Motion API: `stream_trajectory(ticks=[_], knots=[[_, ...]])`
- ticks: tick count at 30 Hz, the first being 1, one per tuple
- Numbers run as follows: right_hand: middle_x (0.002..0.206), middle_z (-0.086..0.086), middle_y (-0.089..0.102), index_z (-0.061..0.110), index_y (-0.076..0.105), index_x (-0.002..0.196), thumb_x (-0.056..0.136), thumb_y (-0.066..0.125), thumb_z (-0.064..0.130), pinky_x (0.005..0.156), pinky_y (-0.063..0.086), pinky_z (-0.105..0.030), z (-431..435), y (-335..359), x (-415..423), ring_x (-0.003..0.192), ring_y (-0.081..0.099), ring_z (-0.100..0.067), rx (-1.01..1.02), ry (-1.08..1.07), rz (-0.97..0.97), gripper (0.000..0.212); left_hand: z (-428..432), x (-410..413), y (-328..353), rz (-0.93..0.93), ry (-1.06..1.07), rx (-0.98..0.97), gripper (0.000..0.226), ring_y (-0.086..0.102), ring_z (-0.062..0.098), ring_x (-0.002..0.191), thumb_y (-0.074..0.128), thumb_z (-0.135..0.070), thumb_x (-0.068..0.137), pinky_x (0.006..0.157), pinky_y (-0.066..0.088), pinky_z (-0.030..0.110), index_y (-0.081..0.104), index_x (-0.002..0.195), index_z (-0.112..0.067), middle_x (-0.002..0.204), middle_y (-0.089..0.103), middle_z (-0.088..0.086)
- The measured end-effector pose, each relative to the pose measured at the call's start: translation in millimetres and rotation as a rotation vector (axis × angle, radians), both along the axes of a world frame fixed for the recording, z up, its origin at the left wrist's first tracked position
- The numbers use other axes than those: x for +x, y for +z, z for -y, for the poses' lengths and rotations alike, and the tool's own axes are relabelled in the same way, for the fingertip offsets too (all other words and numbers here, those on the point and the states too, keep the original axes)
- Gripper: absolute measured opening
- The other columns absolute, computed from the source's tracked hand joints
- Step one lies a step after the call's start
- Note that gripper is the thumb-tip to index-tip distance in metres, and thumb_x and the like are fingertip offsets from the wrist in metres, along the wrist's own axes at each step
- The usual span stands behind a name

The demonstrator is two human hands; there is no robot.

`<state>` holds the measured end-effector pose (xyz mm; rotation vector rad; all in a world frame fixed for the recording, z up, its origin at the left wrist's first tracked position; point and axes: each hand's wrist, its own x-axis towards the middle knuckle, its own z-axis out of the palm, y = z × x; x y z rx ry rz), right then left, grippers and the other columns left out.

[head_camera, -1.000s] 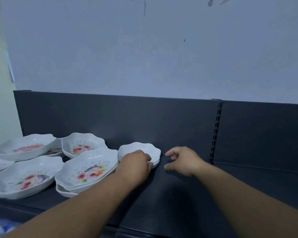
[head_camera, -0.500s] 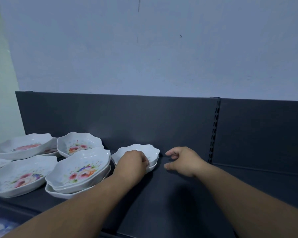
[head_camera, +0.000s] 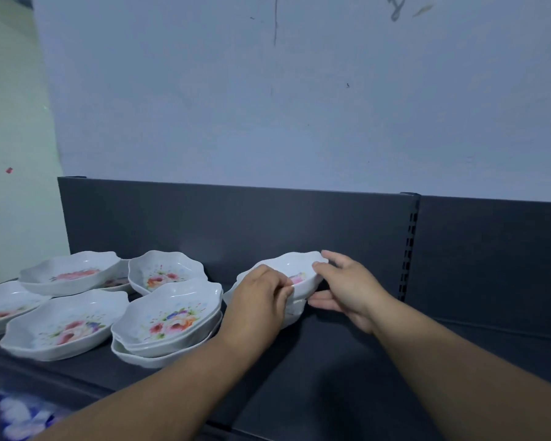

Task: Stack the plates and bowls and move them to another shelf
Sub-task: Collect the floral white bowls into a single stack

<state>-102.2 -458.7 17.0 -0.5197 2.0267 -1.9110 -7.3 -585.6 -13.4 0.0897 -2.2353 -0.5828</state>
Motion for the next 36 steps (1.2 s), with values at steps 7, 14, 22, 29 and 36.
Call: stream_trajectory(ticks=[7, 14, 22, 29, 36], knots=[[0.123, -0.010, 0.064, 0.021, 0.049, 0.139, 0.095, 0.053, 0.011, 0.066, 0.062, -0.032, 30, 35, 28, 0.080, 0.075, -0.030, -0.103, 0.034, 0.014, 0.046, 34, 47, 31, -0.130, 0.027, 0.028, 0.013, 0.053, 0.001, 0.099, 0.063, -0.034, 0.087, 0.083, 0.034, 0.004, 0.071, 0.094, -0.026, 0.099, 0.056, -0.017], [0.122, -0.014, 0.062, 0.020, 0.046, 0.142, 0.095, 0.051, 0.009, 0.061, 0.060, -0.032, 86, 42, 64, 0.072, 0.073, -0.028, -0.046, 0.130, 0.046, 0.049, 106, 102, 45, 0.240, 0.227, 0.107, 0.075, 0.040, 0.015, 0.132, 0.057, -0.061, 0.078, 0.106, 0.033, 0.027, 0.042, 0.139, -0.020, 0.144, 0.043, -0.002], [0.135, -0.012, 0.048, 0.018, 0.040, 0.145, 0.094, 0.044, 0.008, 0.066, 0.062, -0.033, 131, 25, 96, 0.092, 0.071, -0.035, 0.131, 0.198, 0.039, 0.052, 147, 134, 21, 0.400, 0.184, 0.188, 0.091, 0.045, 0.019, 0.129, 0.062, -0.066, 0.067, 0.106, 0.037, 0.030, 0.035, 0.143, -0.024, 0.145, 0.044, -0.002], [0.118, -0.010, 0.055, 0.015, 0.037, 0.147, 0.093, 0.044, 0.010, 0.068, 0.062, -0.031, 142, 21, 104, 0.063, 0.066, -0.020, 0.338, 0.144, -0.090, 0.055, 162, 134, 3, 0.479, 0.188, 0.159, 0.074, 0.049, 0.019, 0.125, 0.057, -0.066, 0.075, 0.101, 0.038, 0.029, 0.045, 0.137, -0.027, 0.140, 0.051, -0.003], [0.093, -0.013, 0.072, 0.007, 0.053, 0.124, 0.084, 0.048, 0.014, 0.091, 0.057, -0.042, 137, 27, 105, 0.085, 0.076, -0.028, 0.614, 0.073, -0.267, 0.041, 168, 127, -4, 0.495, 0.110, 0.103, 0.034, 0.059, 0.008, 0.093, 0.052, -0.069, 0.077, 0.086, 0.046, 0.026, 0.064, 0.078, -0.037, 0.094, 0.068, -0.011]])
